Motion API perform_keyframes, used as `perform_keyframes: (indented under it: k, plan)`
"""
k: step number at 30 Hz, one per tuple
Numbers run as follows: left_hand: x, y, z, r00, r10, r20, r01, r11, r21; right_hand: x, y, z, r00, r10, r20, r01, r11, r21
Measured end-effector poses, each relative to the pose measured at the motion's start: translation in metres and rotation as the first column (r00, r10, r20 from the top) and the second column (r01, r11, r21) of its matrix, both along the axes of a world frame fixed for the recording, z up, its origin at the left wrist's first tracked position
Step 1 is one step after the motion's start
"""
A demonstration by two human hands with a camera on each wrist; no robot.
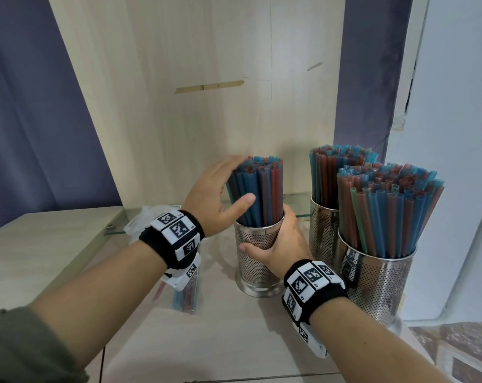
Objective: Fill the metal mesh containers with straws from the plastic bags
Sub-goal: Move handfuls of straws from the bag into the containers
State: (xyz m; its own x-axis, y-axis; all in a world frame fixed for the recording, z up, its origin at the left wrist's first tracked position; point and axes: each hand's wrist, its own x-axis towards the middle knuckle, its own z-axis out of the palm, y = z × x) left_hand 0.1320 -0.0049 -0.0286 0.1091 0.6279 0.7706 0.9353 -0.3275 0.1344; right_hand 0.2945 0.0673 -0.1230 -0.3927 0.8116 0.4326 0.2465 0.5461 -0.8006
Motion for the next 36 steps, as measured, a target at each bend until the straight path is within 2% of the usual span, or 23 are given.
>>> perform_keyframes:
  k: [2, 5, 8, 10, 11, 13, 15, 19, 21, 23, 26, 29, 32, 36]
  plan:
    - [-0.001, -0.003, -0.002, 0.998, 0.01, 0.061, -0.01, 1.0, -0.008, 0.0, 0.0, 0.0, 1.0, 0.001, 0.004, -0.001, 1.0, -0.004]
    - [-0.01, -0.009, 0.001, 0.985, 0.004, 0.172, -0.018, 0.997, 0.081, -0.001, 0.0, 0.0, 1.0, -0.01, 0.021, 0.01, 1.0, -0.003]
    - [-0.033, -0.014, 0.005, 0.929, 0.097, 0.356, -0.152, 0.98, 0.129, -0.001, 0.002, 0.0, 0.999, -0.016, 0.044, 0.016, 1.0, -0.007]
    - [-0.057, -0.014, 0.002, 0.849, 0.256, 0.462, -0.296, 0.955, 0.015, -0.001, 0.002, 0.0, 0.998, -0.021, 0.051, 0.021, 1.0, -0.005]
    - [-0.068, -0.014, -0.001, 0.808, 0.362, 0.464, -0.364, 0.927, -0.088, -0.001, 0.002, -0.001, 0.998, -0.026, 0.054, 0.026, 1.0, -0.005]
    - [-0.084, -0.013, -0.011, 0.74, 0.551, 0.386, -0.466, 0.833, -0.297, -0.001, 0.001, 0.0, 0.998, -0.032, 0.06, 0.032, 0.999, -0.006]
    - [-0.092, -0.011, -0.022, 0.705, 0.631, 0.322, -0.509, 0.768, -0.39, -0.001, 0.001, 0.0, 0.997, -0.033, 0.063, 0.033, 0.999, -0.006]
    - [-0.094, -0.001, -0.029, 0.648, 0.699, 0.302, -0.492, 0.687, -0.535, 0.0, 0.0, 0.001, 0.998, -0.03, 0.06, 0.031, 1.0, -0.007]
    - [-0.091, 0.005, -0.029, 0.626, 0.752, 0.208, -0.498, 0.59, -0.635, -0.001, 0.0, 0.001, 0.998, -0.033, 0.062, 0.034, 0.999, -0.006]
    - [-0.087, 0.012, -0.03, 0.635, 0.769, 0.075, -0.503, 0.485, -0.716, 0.0, 0.0, 0.002, 0.998, -0.031, 0.056, 0.031, 1.0, -0.002]
    - [-0.086, 0.021, -0.036, 0.638, 0.77, -0.002, -0.503, 0.416, -0.758, 0.0, -0.001, 0.002, 0.999, -0.019, 0.042, 0.019, 1.0, 0.003]
    - [-0.09, 0.028, -0.042, 0.627, 0.779, 0.004, -0.503, 0.408, -0.761, 0.0, -0.001, 0.002, 0.999, -0.016, 0.037, 0.016, 1.0, 0.013]
    - [-0.09, 0.031, -0.044, 0.604, 0.788, 0.118, -0.47, 0.473, -0.745, -0.001, 0.0, 0.001, 0.999, -0.014, 0.035, 0.014, 1.0, 0.007]
    - [-0.09, 0.035, -0.045, 0.543, 0.798, 0.261, -0.394, 0.516, -0.761, -0.001, 0.002, 0.0, 0.999, -0.007, 0.037, 0.008, 1.0, -0.003]
